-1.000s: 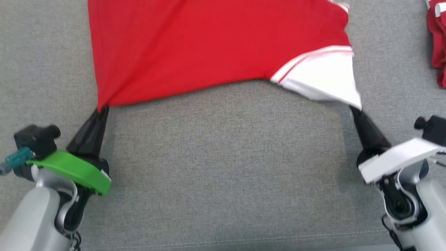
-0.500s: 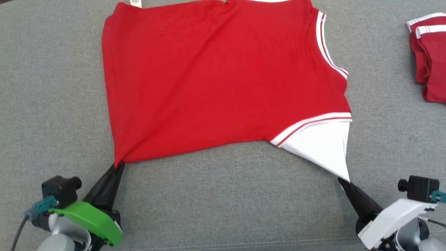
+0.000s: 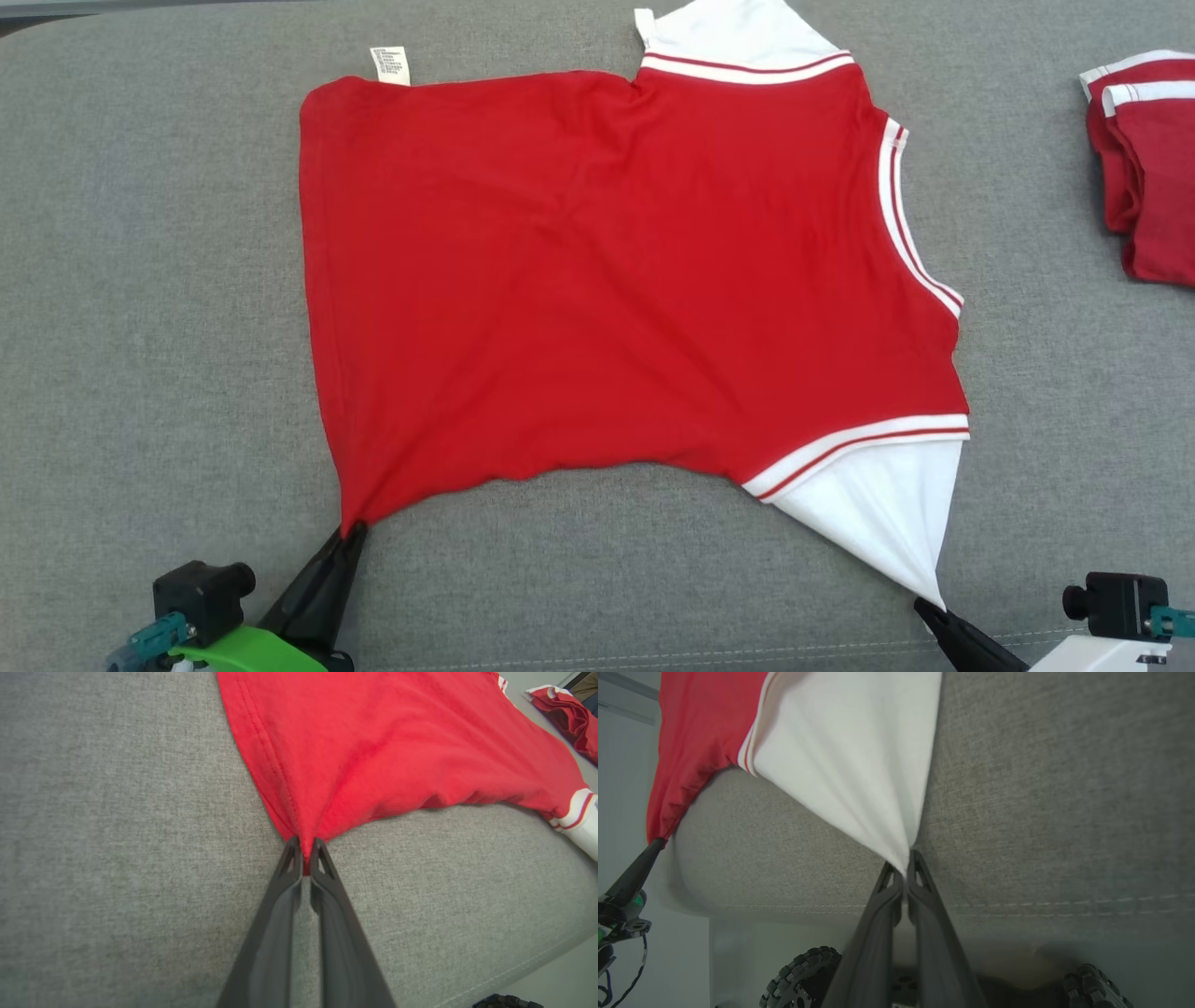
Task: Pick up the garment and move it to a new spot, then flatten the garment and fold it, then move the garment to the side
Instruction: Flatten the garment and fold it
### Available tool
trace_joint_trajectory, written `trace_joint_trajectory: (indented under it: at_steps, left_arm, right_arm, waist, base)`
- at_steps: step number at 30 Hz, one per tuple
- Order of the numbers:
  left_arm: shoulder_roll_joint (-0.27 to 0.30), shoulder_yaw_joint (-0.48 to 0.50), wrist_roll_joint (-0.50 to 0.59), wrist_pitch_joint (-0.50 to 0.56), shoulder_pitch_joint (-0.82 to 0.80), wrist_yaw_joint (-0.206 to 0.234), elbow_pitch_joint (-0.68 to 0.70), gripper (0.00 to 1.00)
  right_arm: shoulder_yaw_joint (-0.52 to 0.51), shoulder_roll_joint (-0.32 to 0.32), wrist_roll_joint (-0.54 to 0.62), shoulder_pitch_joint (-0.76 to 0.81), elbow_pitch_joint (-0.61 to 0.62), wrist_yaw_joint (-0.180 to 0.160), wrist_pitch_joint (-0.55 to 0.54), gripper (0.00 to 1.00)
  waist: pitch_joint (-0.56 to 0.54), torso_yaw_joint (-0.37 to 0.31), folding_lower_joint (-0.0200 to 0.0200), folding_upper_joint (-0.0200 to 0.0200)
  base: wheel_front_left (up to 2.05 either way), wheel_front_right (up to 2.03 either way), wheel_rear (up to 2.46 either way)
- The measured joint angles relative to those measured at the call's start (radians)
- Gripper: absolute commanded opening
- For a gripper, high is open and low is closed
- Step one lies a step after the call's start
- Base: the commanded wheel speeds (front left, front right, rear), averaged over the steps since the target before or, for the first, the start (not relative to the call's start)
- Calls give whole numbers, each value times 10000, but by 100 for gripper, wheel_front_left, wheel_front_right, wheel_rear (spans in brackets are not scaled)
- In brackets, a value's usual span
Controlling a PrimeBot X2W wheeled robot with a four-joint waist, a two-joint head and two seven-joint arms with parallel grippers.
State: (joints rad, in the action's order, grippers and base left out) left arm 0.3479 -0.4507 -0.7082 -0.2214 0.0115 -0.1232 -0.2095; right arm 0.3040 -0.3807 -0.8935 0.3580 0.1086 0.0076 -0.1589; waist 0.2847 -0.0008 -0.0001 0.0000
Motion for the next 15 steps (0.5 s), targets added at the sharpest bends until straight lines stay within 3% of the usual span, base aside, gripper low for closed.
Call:
trace_joint_trajectory:
  at_steps: [4, 15]
  left_arm:
    - [35, 238, -17, -10, 206, 0, 142, 0]
    - [821, 336, -2, 19, 315, 0, 888, 0]
  right_arm:
    - [-10, -82, -86, 243, 115, -4, -104, 0]
    - [-305, -364, -226, 254, 500, -8, -203, 0]
  waist:
    - [7, 22, 0, 0]
    - [-36, 49, 0, 0]
  base:
    - [0, 0, 0]
    - [0, 0, 0]
